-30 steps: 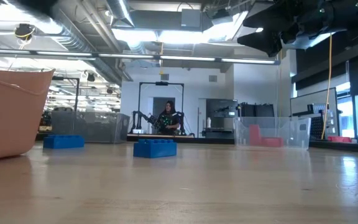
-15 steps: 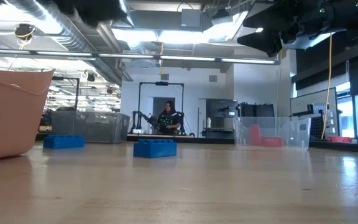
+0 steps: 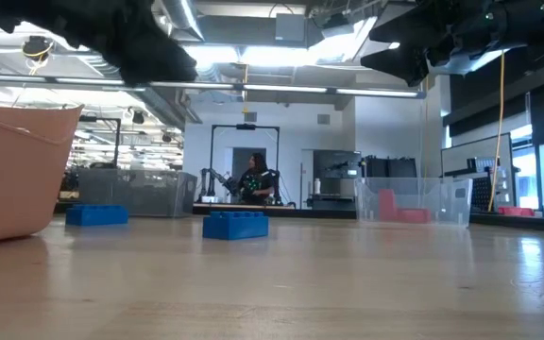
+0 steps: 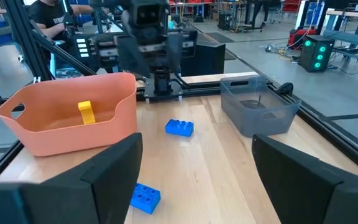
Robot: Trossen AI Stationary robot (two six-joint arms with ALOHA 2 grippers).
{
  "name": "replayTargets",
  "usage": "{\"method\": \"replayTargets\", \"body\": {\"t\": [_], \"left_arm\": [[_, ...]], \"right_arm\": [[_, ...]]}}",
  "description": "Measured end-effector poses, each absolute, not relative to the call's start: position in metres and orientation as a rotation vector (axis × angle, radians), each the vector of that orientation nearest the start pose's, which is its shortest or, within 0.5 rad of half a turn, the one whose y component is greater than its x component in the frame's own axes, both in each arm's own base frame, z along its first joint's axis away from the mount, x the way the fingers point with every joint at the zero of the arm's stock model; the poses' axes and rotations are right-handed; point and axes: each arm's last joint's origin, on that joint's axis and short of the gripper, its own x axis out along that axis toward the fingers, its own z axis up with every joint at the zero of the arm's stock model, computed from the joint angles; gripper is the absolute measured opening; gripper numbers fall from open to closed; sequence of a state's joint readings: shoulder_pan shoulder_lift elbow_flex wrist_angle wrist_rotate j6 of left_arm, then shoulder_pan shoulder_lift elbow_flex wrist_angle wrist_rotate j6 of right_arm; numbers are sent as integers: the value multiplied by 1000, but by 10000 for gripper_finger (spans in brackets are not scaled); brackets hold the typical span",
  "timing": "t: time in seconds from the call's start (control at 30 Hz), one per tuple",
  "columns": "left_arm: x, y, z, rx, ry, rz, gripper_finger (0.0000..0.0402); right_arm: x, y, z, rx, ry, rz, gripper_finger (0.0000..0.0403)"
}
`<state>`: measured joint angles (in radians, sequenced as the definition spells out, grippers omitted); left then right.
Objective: Sort & place blocks by color
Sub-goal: Put the top left blue gamepiece into the black bin
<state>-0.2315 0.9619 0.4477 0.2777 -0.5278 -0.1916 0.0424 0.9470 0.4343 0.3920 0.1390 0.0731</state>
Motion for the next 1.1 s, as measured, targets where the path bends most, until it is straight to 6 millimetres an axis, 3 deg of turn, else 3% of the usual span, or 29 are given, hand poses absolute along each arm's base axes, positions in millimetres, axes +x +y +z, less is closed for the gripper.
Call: {"method": "replayTargets", "body": {"t": [0.33,0.67,1.1], "left_arm": [[199,2,198,-389,482,676,203],[194,23,162,-652,802,749,203],[191,21,156,-658,888,724,203]], "right_arm": [[204,5,238,70,116,-101,303],[204,5,238,90,116,-103,303],[204,5,238,87,120,-103,303]]}}
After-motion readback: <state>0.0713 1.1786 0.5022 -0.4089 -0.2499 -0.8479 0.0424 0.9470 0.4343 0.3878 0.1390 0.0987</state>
